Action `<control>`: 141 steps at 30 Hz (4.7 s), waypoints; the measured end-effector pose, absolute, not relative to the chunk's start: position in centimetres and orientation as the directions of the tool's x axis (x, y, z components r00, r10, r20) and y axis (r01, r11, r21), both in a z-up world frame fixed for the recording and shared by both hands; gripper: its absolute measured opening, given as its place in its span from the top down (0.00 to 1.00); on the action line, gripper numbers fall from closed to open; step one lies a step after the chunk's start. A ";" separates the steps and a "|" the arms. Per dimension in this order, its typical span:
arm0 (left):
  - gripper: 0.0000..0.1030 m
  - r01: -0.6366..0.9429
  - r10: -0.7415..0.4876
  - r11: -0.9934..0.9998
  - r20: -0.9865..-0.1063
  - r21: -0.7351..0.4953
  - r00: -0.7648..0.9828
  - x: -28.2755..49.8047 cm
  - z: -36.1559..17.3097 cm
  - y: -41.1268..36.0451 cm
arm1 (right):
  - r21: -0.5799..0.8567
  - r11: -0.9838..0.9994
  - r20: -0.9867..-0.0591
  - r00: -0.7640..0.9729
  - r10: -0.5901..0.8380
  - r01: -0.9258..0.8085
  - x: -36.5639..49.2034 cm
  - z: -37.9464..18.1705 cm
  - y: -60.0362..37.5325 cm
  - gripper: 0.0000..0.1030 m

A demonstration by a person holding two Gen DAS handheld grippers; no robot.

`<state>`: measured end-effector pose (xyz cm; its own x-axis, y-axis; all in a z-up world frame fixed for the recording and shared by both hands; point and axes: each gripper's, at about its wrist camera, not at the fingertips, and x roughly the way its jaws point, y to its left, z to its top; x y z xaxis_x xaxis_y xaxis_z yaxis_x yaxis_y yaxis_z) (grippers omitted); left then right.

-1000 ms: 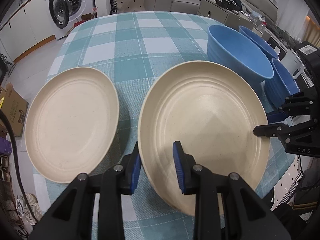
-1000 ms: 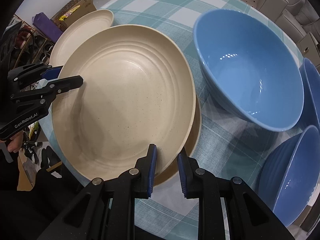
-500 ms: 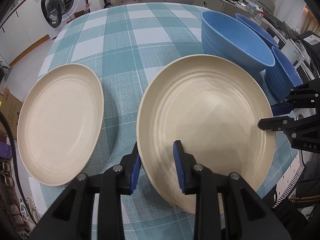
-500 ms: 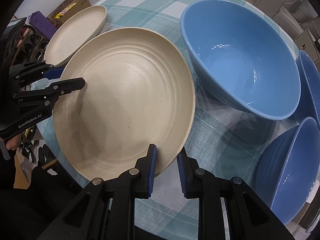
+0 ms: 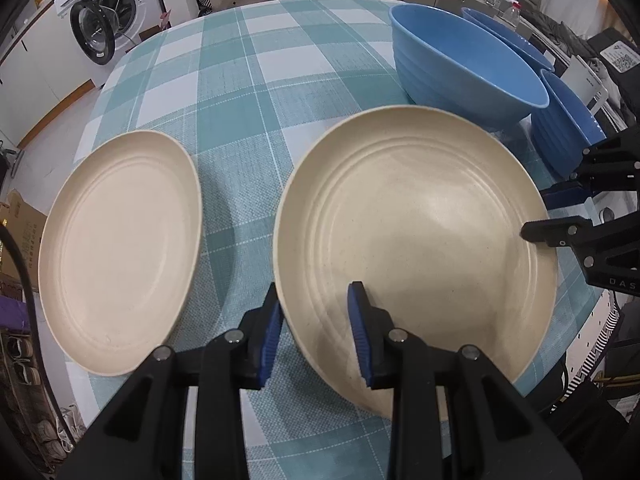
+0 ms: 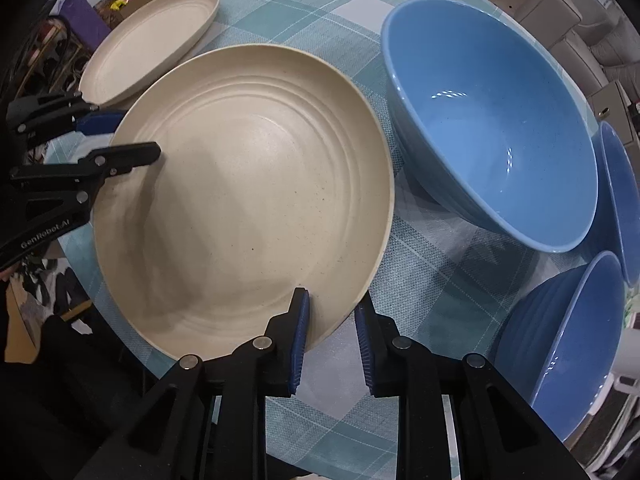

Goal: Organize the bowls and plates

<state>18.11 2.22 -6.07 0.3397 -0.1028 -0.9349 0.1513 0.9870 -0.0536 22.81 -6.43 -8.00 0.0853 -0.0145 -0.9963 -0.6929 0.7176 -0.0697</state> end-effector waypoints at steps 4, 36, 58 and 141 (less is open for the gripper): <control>0.71 0.157 -0.102 0.986 -0.936 -0.051 0.338 18.1 -6.2 2.2 | -0.103 0.699 -0.994 0.098 -0.047 -0.708 22.5 -8.7 -5.9 0.78; 0.48 0.092 -0.149 0.989 -0.811 -0.117 0.566 14.2 -0.6 6.0 | 0.071 0.714 -0.954 0.162 0.252 -0.696 20.4 -4.3 -7.2 0.47; 0.02 -0.020 -0.047 0.996 -0.741 -0.082 0.669 12.8 1.4 10.3 | 0.157 0.682 -0.887 0.202 0.416 -0.714 22.9 -2.5 -2.4 0.03; 0.67 -0.313 0.010 0.936 -0.876 -0.162 0.483 16.8 -8.4 25.0 | 0.177 0.631 -0.932 0.077 0.354 -0.755 30.3 -11.2 16.5 0.53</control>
